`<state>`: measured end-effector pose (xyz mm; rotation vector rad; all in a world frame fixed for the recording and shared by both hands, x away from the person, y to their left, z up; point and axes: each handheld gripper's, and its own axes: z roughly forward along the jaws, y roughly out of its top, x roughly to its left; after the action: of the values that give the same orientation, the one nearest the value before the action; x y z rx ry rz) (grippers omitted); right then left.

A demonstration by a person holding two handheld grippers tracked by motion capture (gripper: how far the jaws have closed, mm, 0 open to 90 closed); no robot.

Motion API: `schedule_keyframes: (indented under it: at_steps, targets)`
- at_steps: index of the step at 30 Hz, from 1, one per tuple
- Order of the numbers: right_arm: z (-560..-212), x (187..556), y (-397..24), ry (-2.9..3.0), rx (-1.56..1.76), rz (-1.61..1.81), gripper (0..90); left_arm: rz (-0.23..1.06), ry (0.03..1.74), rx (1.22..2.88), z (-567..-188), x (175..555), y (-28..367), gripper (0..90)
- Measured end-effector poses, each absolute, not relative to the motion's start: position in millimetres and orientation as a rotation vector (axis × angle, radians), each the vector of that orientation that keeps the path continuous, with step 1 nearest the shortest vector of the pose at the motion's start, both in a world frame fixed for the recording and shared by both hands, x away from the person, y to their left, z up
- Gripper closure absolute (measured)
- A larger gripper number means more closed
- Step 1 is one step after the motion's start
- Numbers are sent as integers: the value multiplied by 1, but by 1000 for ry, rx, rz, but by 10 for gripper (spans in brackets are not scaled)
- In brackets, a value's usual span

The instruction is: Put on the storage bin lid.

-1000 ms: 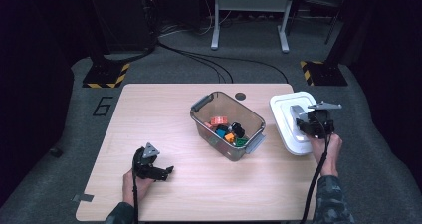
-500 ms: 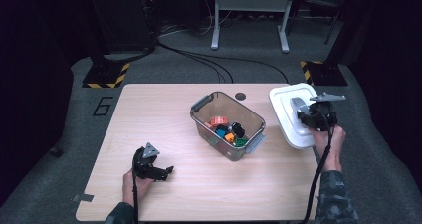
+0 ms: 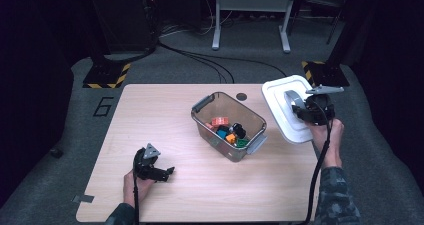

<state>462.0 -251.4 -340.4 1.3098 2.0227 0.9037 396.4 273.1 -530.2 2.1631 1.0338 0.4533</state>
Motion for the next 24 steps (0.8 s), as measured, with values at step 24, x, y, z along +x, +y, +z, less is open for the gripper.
schedule_keyframes:
  at_steps: [24]
  targets:
    - [-327, 471, -194, 2179, 1157, 1034, 673, 452, 1030, 2169, -530, 396, 273, 4]
